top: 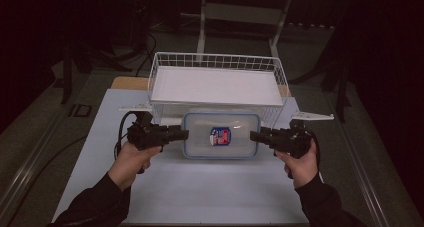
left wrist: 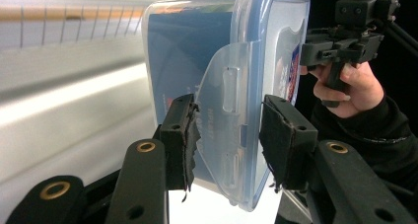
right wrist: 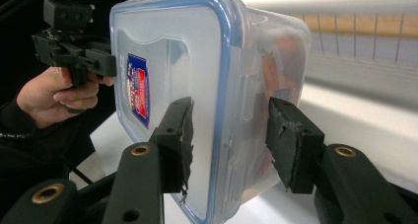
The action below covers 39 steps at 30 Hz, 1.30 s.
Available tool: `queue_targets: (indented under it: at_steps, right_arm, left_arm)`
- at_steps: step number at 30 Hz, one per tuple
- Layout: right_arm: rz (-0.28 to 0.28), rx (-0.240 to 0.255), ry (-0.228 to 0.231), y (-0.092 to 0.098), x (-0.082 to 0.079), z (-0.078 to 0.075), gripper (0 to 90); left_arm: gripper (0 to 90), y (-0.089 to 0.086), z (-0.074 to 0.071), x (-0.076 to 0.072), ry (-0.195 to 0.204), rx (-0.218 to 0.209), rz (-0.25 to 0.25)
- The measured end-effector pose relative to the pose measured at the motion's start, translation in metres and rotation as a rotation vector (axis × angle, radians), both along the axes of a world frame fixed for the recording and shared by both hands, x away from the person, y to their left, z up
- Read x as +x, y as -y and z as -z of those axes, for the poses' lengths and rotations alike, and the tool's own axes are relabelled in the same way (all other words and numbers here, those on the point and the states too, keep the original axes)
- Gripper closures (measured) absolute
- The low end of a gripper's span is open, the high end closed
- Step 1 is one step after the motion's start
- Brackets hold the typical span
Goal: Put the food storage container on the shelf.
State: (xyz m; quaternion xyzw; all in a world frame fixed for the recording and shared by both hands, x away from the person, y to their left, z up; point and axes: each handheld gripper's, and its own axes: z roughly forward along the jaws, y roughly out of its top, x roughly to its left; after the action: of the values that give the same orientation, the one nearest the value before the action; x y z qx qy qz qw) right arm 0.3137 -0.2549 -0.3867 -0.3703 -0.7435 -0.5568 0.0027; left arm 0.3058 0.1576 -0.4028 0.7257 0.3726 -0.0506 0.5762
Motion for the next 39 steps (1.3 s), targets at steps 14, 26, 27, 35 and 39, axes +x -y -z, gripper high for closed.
queue_targets:
  at_steps: [14, 26, 27, 35, 39]
  right_arm:
    - [0.021, 0.032, 0.049, 0.0, 0.029, -0.05, 54.0]
    - [0.035, 0.04, 0.038, -0.011, 0.066, -0.066, 53.7]
    - [0.038, 0.043, 0.044, -0.011, 0.068, -0.066, 53.7]
    - [0.062, 0.048, 0.028, -0.014, 0.09, -0.066, 53.5]
    - [0.064, 0.056, 0.003, -0.013, 0.099, -0.067, 53.3]
  left_arm:
    - [57.8, -0.001, -0.053, 0.031, 0.069, -0.032, -0.033]
    - [57.3, -0.008, -0.076, 0.068, 0.065, -0.025, -0.074]
    - [57.2, -0.008, -0.076, 0.071, 0.062, -0.028, -0.079]
    - [56.7, -0.008, -0.073, 0.093, 0.043, -0.037, -0.099]
    - [56.5, -0.008, -0.072, 0.099, 0.023, -0.046, -0.102]
